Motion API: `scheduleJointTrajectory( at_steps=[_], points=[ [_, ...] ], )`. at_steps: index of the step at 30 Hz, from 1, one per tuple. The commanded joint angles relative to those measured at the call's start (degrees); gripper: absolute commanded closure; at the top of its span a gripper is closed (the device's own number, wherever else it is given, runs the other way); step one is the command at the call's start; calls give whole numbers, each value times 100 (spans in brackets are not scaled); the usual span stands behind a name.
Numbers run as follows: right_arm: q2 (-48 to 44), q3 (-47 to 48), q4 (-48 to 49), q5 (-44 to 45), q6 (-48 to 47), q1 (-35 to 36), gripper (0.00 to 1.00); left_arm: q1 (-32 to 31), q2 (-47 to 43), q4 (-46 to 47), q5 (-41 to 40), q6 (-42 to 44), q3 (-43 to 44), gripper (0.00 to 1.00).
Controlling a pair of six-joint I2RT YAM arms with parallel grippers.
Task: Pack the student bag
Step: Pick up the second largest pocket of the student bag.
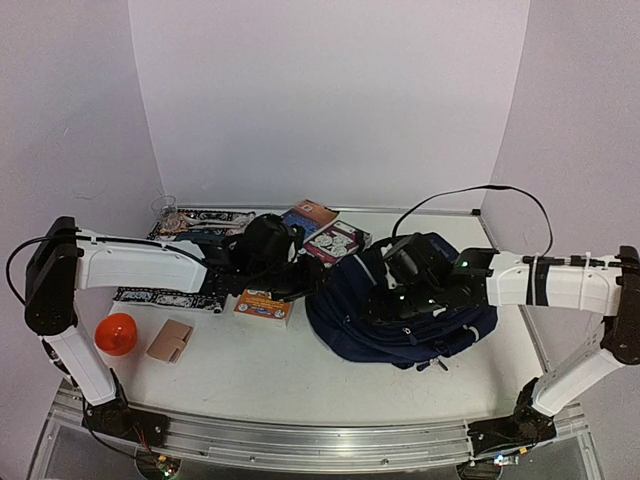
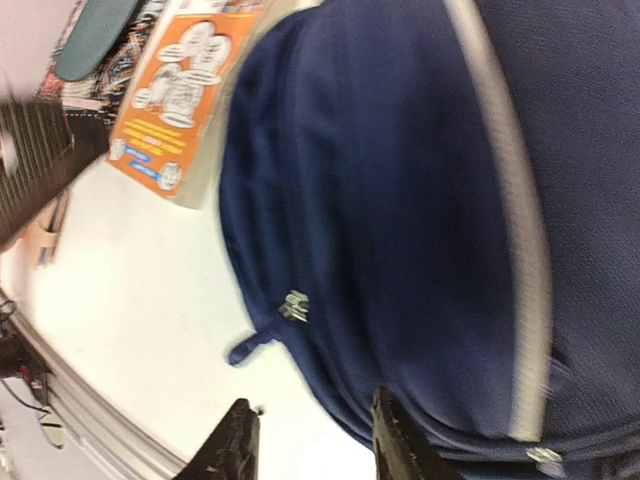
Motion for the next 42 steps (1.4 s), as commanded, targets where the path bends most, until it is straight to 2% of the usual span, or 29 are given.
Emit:
scheduleJointTrajectory(
  at_steps=[1,8,23,31,36,38,42],
  points=[
    [-560,-303,-497,494,-64,-194,55,-196,162,-362,324,898,223,48],
    [-919,-590,-586,649,-112,-321,47,-623,623,-907,358,1264,763,50],
    [-1005,-742,-643,682,12,-321,43,-951,1625,-2624,-561,1119,2177,50],
    [-1019,-710,-644,672,-15,-321,43,-1001,1858,-2851,-652,1197,2517,68],
    [-972,-655,-646,596,-125,-321,43,-1000,1772,-2866,-695,1235,2540,97],
    [-956,-617,-633,488,-315,-321,43,-1003,1618,-2866,-807,1318,2524,100],
    [-914,-480,-499,167,-905,-316,41,-983,1245,-2849,-912,1589,2532,100]
  ],
)
